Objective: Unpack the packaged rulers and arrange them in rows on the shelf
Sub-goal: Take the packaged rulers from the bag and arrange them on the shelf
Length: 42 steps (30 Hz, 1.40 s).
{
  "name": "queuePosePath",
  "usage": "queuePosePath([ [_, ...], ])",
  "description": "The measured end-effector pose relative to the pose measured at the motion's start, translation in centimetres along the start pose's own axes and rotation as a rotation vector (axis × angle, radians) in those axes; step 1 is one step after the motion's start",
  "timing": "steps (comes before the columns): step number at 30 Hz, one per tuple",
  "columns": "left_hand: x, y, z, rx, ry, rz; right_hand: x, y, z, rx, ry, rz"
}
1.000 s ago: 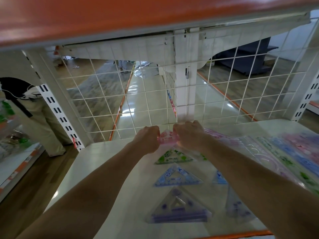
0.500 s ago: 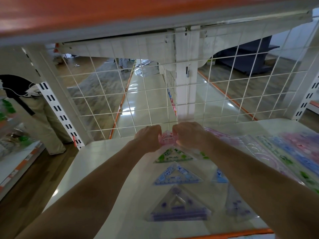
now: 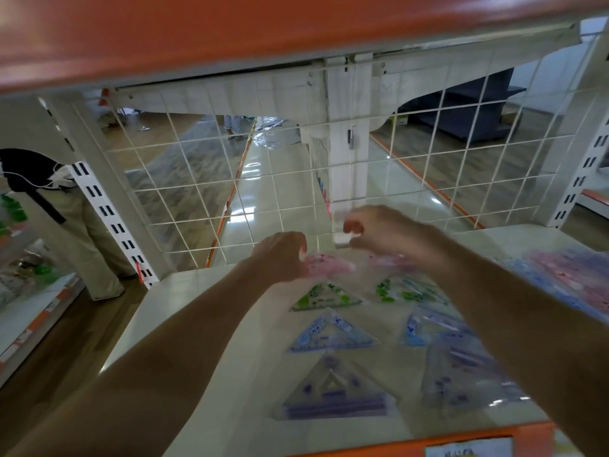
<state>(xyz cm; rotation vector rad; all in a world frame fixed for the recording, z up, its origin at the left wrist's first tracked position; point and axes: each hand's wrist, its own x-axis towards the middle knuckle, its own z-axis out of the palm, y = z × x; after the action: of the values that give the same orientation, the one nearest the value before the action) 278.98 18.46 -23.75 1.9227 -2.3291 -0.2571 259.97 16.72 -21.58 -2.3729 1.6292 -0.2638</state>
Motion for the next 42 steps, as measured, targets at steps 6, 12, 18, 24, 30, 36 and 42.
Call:
queuePosePath([
  [6,1.1,6.4,-1.9,-0.168,0.025,0.071,-1.8,6.2,-4.1,-0.105,-0.062,0.175],
  [12,3.6,11.0,-0.4,-0.188,-0.134,-0.062,-2.9,8.0,-2.3,-0.095,-0.121,0.202],
  [18,5.6,13.8,1.2,-0.254,-0.167,-0.246,-2.4,8.8,-0.8,-0.073,-0.167,0.122],
  [24,6.8,14.7,1.5,-0.237,-0.207,-0.334,-1.8,9.0,-0.3,-0.090,-0.143,0.114],
  [30,7.8,14.0,1.2,-0.378,-0.232,-0.393,-1.1,8.7,0.0,-0.085,-0.121,0.143],
  [36,8.2,14.5,1.9,-0.370,-0.236,-0.400,-0.9,8.9,-0.1,-0.040,-0.145,0.168],
  [42,8.0,14.4,2.8,-0.457,-0.230,-0.363,-0.6,9.4,-0.1,-0.022,-0.197,0.157],
])
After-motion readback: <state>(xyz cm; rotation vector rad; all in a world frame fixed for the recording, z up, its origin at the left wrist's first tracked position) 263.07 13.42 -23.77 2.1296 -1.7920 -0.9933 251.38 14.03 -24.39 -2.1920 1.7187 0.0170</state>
